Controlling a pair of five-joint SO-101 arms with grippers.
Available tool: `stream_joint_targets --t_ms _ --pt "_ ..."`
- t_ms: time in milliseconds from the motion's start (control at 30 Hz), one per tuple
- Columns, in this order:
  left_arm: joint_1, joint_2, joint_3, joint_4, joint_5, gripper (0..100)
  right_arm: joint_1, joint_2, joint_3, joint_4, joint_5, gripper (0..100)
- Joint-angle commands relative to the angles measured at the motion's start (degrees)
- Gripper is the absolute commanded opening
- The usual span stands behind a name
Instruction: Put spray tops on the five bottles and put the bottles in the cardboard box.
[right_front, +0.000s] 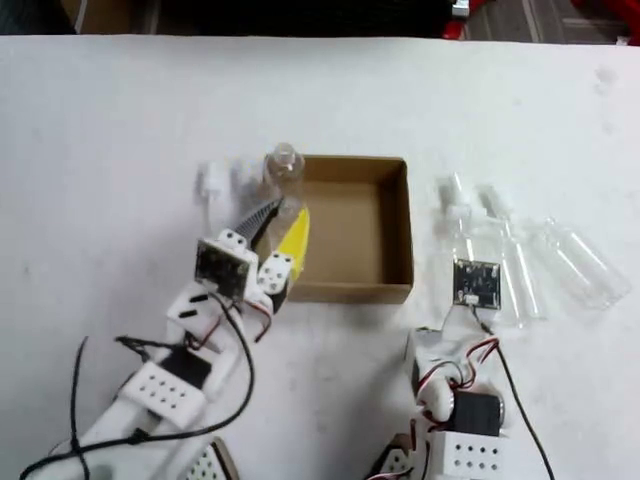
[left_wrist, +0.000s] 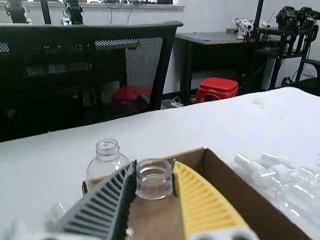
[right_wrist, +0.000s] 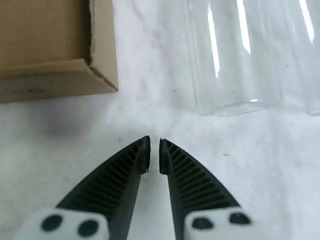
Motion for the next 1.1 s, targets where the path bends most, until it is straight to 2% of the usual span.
stream_joint_targets --t_ms 0,200,700,800,867,1000,1067 --pt "-0.3 11.0 -4.3 -8.4 0.9 2 0.0 -0.1 0.4 0.4 0.6 1.7" --pt "0.7 15.3 1.1 -20.1 0.9 2 0.0 -0.1 0.4 0.4 0.6 1.7" --pt "-0.2 15.3 2.8 -18.9 1.0 2 0.0 -0.1 0.4 0.4 0.6 1.7" --pt "-0.2 15.3 2.5 -16.3 1.0 3 0.0 -0.1 0.4 0.4 0.6 1.7" --pt "-0.1 15.3 2.5 -15.5 1.0 8 0.0 -0.1 0.4 0.4 0.6 1.7" --pt "-0.2 15.3 2.7 -15.0 1.3 28 0.0 -0.1 0.4 0.4 0.6 1.7" --pt "-0.2 15.3 2.7 -15.0 1.4 31 0.0 -0.1 0.4 0.4 0.6 1.7"
